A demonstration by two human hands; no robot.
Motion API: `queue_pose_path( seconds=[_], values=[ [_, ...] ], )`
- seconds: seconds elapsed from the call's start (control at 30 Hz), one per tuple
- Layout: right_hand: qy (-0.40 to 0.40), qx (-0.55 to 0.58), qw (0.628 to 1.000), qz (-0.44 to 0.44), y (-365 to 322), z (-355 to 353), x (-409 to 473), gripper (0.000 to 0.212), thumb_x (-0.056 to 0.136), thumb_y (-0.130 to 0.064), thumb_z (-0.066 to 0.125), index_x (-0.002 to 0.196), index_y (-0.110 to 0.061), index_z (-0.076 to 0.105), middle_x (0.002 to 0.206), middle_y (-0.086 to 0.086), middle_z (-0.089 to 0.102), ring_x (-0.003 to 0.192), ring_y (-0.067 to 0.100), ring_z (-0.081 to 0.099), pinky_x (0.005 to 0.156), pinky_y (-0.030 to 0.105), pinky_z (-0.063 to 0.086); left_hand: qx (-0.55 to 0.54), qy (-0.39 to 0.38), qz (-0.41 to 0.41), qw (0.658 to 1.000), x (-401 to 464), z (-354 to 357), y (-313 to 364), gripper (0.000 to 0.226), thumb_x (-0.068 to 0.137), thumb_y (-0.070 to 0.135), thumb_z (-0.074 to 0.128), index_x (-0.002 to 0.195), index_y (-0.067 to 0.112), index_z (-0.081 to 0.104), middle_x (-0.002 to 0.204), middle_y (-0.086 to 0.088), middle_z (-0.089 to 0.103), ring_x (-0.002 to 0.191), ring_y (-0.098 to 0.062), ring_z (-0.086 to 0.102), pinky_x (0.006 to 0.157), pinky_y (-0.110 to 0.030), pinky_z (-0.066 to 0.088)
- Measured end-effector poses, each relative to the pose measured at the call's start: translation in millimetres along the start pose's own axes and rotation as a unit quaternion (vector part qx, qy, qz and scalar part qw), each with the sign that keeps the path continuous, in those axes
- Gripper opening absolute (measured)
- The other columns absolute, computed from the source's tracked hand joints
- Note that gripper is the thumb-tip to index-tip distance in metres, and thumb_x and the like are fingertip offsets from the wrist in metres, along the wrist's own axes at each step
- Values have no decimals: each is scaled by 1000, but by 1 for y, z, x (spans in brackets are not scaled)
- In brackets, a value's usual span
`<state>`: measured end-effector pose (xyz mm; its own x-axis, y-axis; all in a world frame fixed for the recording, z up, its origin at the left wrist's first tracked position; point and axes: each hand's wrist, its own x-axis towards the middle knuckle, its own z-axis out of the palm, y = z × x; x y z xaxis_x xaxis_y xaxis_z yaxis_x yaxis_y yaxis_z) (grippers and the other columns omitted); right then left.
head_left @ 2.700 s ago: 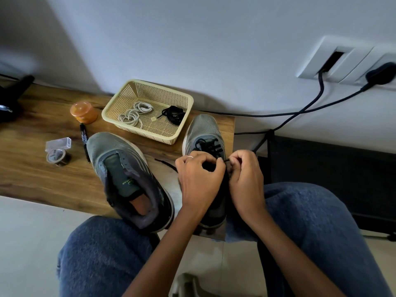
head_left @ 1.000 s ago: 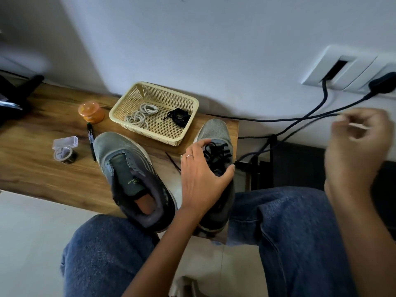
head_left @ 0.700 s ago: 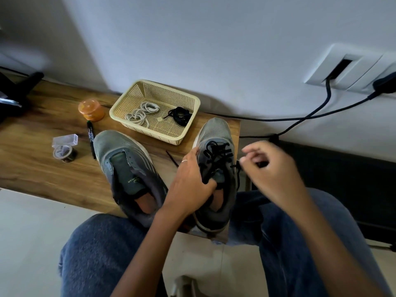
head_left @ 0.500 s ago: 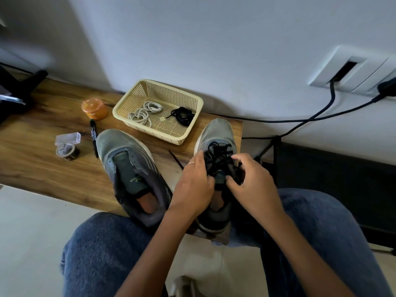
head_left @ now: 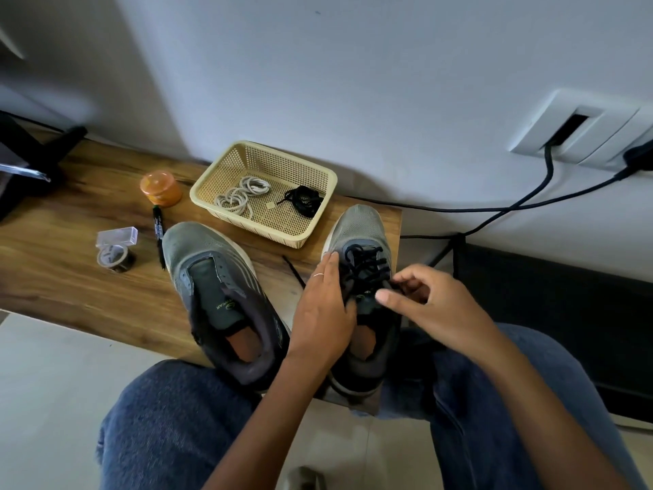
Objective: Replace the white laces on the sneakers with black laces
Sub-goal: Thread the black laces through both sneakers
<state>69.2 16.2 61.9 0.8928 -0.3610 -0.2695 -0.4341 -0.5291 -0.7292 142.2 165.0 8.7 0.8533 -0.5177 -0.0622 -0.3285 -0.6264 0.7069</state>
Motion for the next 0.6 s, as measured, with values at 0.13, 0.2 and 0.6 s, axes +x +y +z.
queue_pose_path(
  seconds=[0.13, 0.2, 0.6],
  values=[
    [47, -28, 998, -30, 0, -15, 28, 12, 93, -25, 58, 92, -20, 69, 78, -11, 63, 69, -2, 55, 68, 19, 45, -32, 17, -11, 999, -1, 9, 3, 69, 89, -7, 41, 153, 7, 18, 159, -8, 22, 148, -15, 14, 116, -15, 4],
    [34, -74, 996, -45, 0, -13, 45, 13, 90, -12, 61, 95, -20, 69, 87, -6, 67, 79, 4, 60, 69, 14, 43, -58, 30, -19, 998, -1, 15, 5, 70, 87, -12, 39, 152, 6, 20, 158, -10, 22, 148, -18, 14, 120, -23, 8],
    [-16, -70, 991, -112, 8, -9, 59, 20, 89, -6, 61, 80, -23, 57, 77, -5, 58, 73, 10, 55, 66, 13, 39, -121, 89, -71, 986, -2, 24, 11, 70, 86, -17, 36, 150, 10, 28, 157, -7, 29, 148, -12, 15, 118, -19, 11]
  ],
)
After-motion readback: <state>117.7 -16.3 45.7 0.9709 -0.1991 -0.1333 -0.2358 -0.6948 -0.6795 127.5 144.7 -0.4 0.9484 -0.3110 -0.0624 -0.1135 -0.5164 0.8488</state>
